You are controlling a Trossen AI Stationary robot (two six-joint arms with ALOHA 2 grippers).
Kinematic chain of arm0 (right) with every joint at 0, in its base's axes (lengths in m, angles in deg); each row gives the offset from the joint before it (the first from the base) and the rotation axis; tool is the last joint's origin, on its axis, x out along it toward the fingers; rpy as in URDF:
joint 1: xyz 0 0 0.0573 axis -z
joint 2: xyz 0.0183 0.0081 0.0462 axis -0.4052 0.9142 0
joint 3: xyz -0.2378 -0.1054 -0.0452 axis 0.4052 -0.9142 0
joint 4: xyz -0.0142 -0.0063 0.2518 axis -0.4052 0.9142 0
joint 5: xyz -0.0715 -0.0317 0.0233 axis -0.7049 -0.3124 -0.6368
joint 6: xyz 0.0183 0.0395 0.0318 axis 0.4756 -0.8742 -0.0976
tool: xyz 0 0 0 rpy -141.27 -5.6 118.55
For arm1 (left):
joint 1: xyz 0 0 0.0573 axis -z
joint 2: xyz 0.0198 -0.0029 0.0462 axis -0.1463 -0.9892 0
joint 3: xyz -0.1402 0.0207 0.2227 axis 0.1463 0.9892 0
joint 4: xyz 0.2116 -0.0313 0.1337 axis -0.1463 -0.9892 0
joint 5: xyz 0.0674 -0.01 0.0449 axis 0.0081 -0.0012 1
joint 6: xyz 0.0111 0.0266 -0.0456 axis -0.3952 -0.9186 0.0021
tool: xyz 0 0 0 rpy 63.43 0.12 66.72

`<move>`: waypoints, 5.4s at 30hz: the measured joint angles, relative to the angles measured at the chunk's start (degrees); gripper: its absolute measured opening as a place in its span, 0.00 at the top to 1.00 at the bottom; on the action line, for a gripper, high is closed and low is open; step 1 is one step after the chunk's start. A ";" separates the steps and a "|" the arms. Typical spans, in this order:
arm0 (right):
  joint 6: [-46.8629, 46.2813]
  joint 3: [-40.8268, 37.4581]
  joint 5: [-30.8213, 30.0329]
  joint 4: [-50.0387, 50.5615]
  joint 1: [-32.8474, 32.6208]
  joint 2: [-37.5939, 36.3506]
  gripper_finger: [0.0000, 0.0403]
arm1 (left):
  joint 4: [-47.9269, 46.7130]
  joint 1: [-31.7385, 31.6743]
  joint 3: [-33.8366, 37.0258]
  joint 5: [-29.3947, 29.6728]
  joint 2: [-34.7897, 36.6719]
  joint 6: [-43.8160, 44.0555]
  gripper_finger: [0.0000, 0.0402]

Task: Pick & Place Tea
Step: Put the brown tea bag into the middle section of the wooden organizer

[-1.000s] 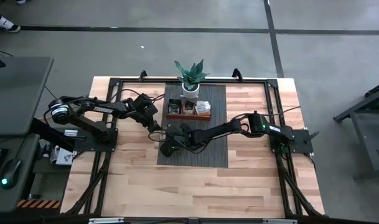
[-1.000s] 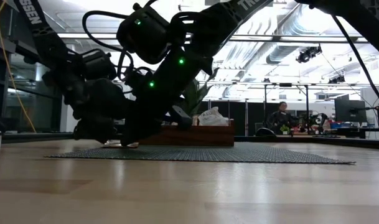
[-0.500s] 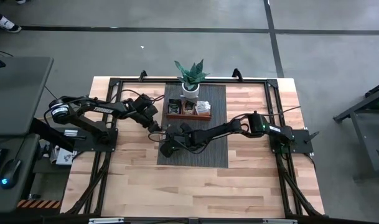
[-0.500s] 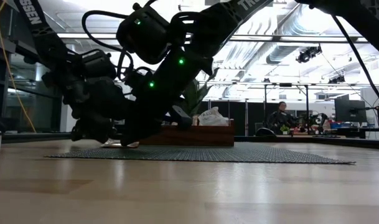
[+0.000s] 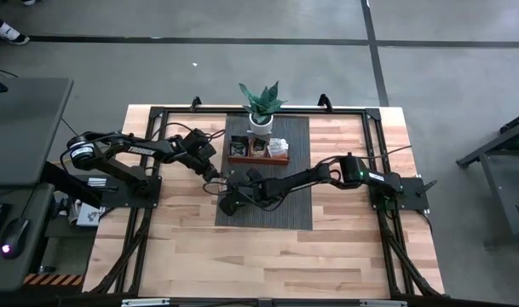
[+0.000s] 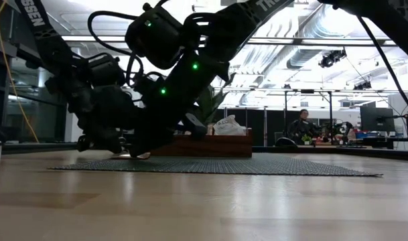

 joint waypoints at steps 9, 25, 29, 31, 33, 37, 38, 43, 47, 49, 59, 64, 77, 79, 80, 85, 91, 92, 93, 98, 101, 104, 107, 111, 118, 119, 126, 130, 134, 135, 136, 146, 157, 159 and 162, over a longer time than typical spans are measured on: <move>3.55 -0.33 2.22 -1.15 -0.69 -2.47 1.00 | -0.48 0.00 0.00 0.83 0.02 -0.99 1.00; 11.74 -0.09 -1.03 0.32 -6.43 -13.24 1.00 | 1.17 -0.02 -0.11 -2.74 1.65 -4.10 1.00; 13.79 -0.08 -2.74 0.33 -8.42 -15.25 1.00 | 1.77 -0.02 -0.13 -4.06 1.70 -4.10 1.00; 14.65 0.00 -4.92 0.54 -9.64 -15.80 1.00 | 2.23 -0.02 -0.13 -4.42 1.70 -4.29 1.00; 15.38 0.00 -7.14 1.97 -10.96 -16.26 1.00 | 3.10 -0.02 -0.13 -5.21 1.70 -4.86 1.00; 15.65 0.00 -11.72 4.02 -13.14 -17.23 1.00 | 3.41 -0.02 -0.73 -6.17 1.70 -5.25 1.00; 15.66 0.02 -12.40 3.97 -13.55 -17.25 1.00 | 3.54 -0.02 -0.96 -6.49 1.70 -5.59 1.00; 14.51 0.02 -14.01 5.35 -15.26 -17.23 1.00 | 3.08 -0.02 -2.63 -7.64 1.70 -6.52 1.00; 13.85 0.00 -16.46 7.06 -16.43 -17.21 1.00 | 3.14 0.00 -4.24 -9.81 1.73 -7.70 1.00; 13.75 0.02 -17.80 7.47 -16.73 -17.21 1.00 | 2.91 0.00 -4.93 -10.63 1.73 -7.85 1.00; 10.89 0.02 -18.66 12.88 -17.25 -17.21 1.00 | 2.66 0.00 -8.11 -12.12 1.73 -9.96 1.00; 5.38 0.02 -19.75 19.52 -18.61 -17.21 1.00 | 2.63 0.02 -10.31 -14.07 1.73 -10.59 1.00; -17.51 0.00 -24.31 39.16 -24.83 -17.21 1.00 | 2.41 0.04 -19.12 -13.10 1.73 -14.68 1.00; -19.17 -0.02 -25.23 39.42 -25.66 -17.21 1.00 | 1.60 0.04 -20.80 -11.76 1.73 -16.54 1.00; -20.02 -0.02 -25.72 39.56 -26.06 -17.21 1.00 | 0.79 0.04 -21.62 -10.77 1.73 -17.98 1.00; -23.14 -0.02 -27.35 40.16 -27.94 -17.21 1.00 | -2.12 0.04 -23.65 -4.20 1.64 -25.20 1.00; -29.08 -0.02 -29.29 44.78 -29.76 -17.21 1.00 | -1.13 0.04 -23.67 -0.03 -0.45 -30.07 1.00; -30.22 -0.04 -29.75 45.81 -30.07 -17.21 1.00 | -0.80 0.04 -23.69 0.12 -1.05 -30.49 1.00; -31.25 -0.04 -30.05 46.54 -30.40 -17.21 1.00 | -0.40 0.04 -23.68 0.37 -1.81 -30.59 1.00; -33.76 -0.04 -30.03 48.40 -31.46 -17.21 1.00 | 5.11 0.04 -23.67 2.41 -5.51 -30.82 1.00; -33.96 -0.04 -29.99 48.42 -31.80 -17.21 1.00 | 7.16 0.04 -23.67 3.36 -7.18 -31.61 1.00; -33.98 -0.04 -30.08 48.42 -32.06 -17.21 1.00 | 7.23 0.04 -23.67 5.42 -8.57 -32.17 1.00; -34.38 -0.04 -29.97 48.41 -32.09 -17.21 1.00 | 7.26 0.04 -23.67 8.55 -10.04 -32.23 1.00; -34.38 -0.04 -30.05 48.40 -32.05 -17.19 1.00 | 7.30 0.02 -23.67 9.68 -10.43 -32.91 1.00; -34.38 -0.04 -30.08 48.38 -32.02 -17.19 1.00 | 6.31 0.04 -23.67 9.13 -10.49 -33.52 1.00; -34.38 -0.04 -30.08 48.38 -32.02 -17.19 1.00 | 6.06 0.04 -23.67 8.92 -10.47 -33.52 1.00; -34.38 -0.04 -30.08 48.30 -32.00 -17.19 1.00 | 5.35 0.04 -23.67 7.14 -10.49 -33.52 1.00; -34.38 -0.04 -30.03 48.22 -32.00 -17.19 1.00 | 4.68 0.04 -23.67 7.04 -10.49 -33.51 1.00; -34.38 -0.04 -29.99 47.69 -32.00 -17.17 1.00 | 3.27 0.04 -23.67 7.50 -10.49 -33.61 1.00; -34.38 -0.04 -29.99 47.60 -32.00 -17.17 1.00 | 2.97 0.04 -23.67 7.43 -10.47 -33.66 1.00; -34.38 -0.04 -29.99 47.55 -32.00 -17.17 1.00 | 2.62 0.04 -23.67 7.33 -10.49 -33.68 1.00; -33.91 -0.04 -30.05 45.53 -31.91 -17.17 1.00 | -0.48 0.04 -23.65 7.22 -10.49 -35.10 1.00; -33.74 -0.04 -30.09 45.12 -31.89 -17.17 1.00 | -0.27 0.04 -23.65 7.20 -10.49 -35.04 1.00; -33.70 -0.04 -30.10 45.12 -31.89 -17.17 1.00 | 0.03 0.04 -23.65 7.19 -10.49 -35.47 0.99; -33.46 -0.04 -30.10 45.12 -31.89 -17.17 1.00 | 0.00 0.04 -23.65 7.19 -10.49 -35.54 0.96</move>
